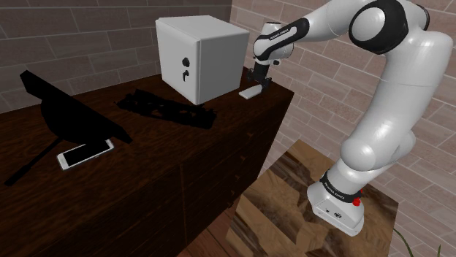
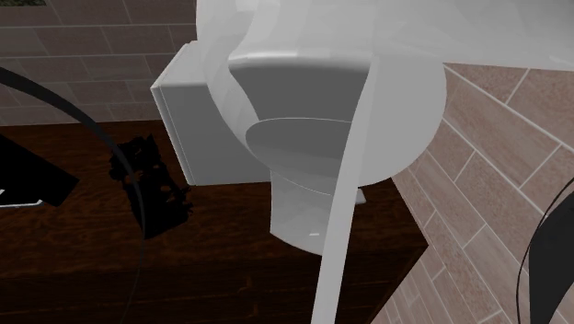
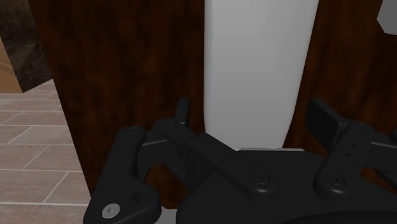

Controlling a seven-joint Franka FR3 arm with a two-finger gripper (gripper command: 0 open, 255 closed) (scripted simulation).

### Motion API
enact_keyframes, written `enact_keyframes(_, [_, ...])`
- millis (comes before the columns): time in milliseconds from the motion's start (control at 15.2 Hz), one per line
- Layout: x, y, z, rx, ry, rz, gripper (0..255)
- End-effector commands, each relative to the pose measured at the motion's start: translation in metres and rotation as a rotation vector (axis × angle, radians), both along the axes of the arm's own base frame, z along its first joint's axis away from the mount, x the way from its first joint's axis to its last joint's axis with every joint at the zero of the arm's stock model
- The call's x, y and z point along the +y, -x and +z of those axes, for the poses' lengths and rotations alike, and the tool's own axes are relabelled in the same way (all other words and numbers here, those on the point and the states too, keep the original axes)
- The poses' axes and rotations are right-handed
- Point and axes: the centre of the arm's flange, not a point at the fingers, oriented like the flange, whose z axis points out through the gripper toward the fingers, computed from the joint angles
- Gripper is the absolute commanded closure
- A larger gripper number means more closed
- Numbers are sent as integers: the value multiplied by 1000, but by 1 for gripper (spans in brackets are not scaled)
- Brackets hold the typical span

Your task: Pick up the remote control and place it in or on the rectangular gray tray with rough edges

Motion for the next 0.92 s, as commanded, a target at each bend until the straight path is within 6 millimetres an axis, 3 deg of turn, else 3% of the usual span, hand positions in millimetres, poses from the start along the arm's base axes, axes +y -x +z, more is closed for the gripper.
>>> enact_keyframes(0, [0,0,0,0,0,0,255])
enact_keyframes(594, [0,0,0,0,0,0,255])
enact_keyframes(858, [0,0,21,0,0,0,255])
